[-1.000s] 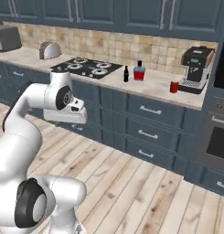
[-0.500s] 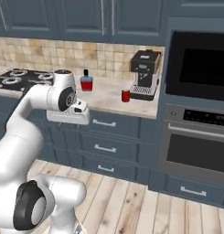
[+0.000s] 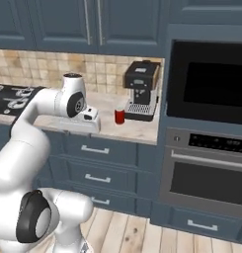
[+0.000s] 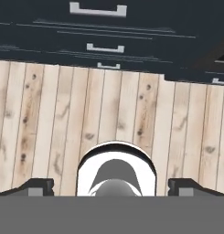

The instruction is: Move the drinks to the dining counter.

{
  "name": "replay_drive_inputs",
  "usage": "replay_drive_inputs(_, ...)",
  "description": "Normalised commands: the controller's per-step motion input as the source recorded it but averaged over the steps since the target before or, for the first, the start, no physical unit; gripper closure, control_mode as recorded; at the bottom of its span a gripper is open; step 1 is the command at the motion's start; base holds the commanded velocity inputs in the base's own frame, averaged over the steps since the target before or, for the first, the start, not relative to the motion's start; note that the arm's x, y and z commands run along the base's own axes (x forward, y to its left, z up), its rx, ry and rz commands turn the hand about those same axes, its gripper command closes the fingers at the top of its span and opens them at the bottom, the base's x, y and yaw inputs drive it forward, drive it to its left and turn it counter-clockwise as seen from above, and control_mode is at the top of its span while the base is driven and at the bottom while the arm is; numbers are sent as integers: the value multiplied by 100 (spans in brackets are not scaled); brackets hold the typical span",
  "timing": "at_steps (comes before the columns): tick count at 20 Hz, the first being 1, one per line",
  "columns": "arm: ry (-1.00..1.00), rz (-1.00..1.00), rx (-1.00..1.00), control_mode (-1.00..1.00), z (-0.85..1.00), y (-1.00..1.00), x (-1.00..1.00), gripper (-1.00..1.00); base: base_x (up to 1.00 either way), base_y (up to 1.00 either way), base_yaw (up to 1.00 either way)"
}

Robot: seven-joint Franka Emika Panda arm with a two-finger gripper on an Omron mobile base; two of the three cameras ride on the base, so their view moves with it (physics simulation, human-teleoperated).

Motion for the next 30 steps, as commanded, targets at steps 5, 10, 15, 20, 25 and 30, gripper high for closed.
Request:
replay_drive_inputs(5, 0, 0, 0, 100, 0, 0, 0, -100, 36, 12, -9)
replay_drive_inputs(10, 0, 0, 0, 100, 0, 0, 0, -100, 61, 41, -19)
replay_drive_inputs(15, 0, 0, 0, 100, 0, 0, 0, -100, 56, 47, -20)
replay_drive_inputs(20, 0, 0, 0, 100, 0, 0, 0, -100, 51, 27, -25)
replay_drive_inputs(25, 0, 0, 0, 100, 0, 0, 0, -100, 66, 0, -38)
replay_drive_inputs(30, 0, 0, 0, 100, 0, 0, 0, -100, 46, 10, -31)
